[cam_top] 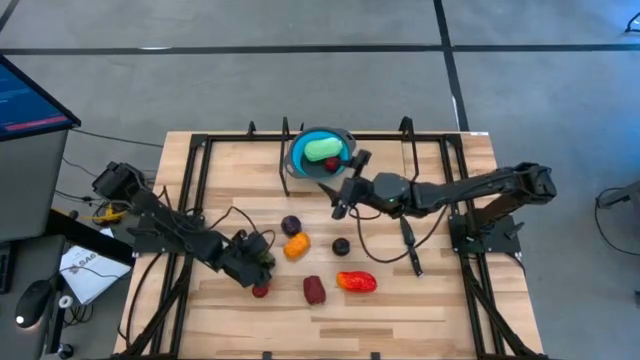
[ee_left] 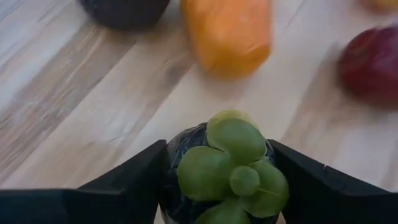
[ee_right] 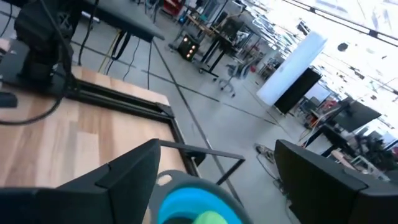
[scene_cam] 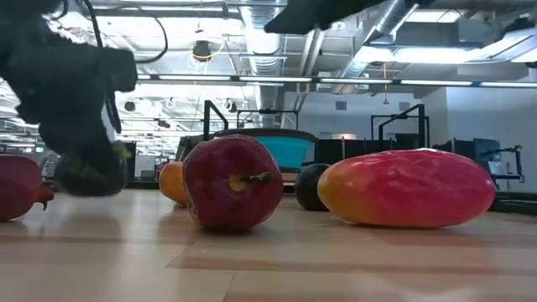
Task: Pick & Place Fruit
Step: Put the purple mangosteen into the blue strainer bowl on the shelf
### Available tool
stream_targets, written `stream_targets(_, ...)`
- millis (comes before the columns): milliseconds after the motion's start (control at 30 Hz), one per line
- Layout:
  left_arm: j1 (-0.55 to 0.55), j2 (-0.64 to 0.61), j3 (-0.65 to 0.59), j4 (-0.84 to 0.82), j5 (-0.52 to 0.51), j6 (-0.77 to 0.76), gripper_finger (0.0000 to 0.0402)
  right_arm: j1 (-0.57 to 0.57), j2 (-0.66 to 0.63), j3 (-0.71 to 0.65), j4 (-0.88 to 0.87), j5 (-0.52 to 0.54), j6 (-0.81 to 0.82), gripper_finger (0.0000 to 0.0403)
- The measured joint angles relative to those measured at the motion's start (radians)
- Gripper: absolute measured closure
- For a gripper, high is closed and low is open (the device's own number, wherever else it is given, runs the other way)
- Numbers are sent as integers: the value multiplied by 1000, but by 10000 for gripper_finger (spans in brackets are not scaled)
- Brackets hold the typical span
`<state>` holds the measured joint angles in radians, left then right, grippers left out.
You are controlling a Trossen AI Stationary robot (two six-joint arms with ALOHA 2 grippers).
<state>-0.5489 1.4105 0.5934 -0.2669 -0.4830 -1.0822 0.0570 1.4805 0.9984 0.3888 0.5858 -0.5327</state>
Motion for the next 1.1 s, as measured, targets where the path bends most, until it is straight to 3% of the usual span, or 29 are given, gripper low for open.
stream_targets(233,63,-122,0,57,-74,82,158,-41,-85,-1,-114,-1,28,92)
stream_targets(500,203,-270,0,229,-87,434,152,-50,-86,-1,-377,-9,255,92)
stream_targets(633,285,-296,0,363,12,592,156,-8,-89,-22,-471,23,365,92)
stream_targets(800,381,-283,13,471,156,720,153,76,-121,-25,-614,172,497,92)
stream_targets(1100,579,-122,259,476,356,953,152,194,-85,-57,-882,335,908,92)
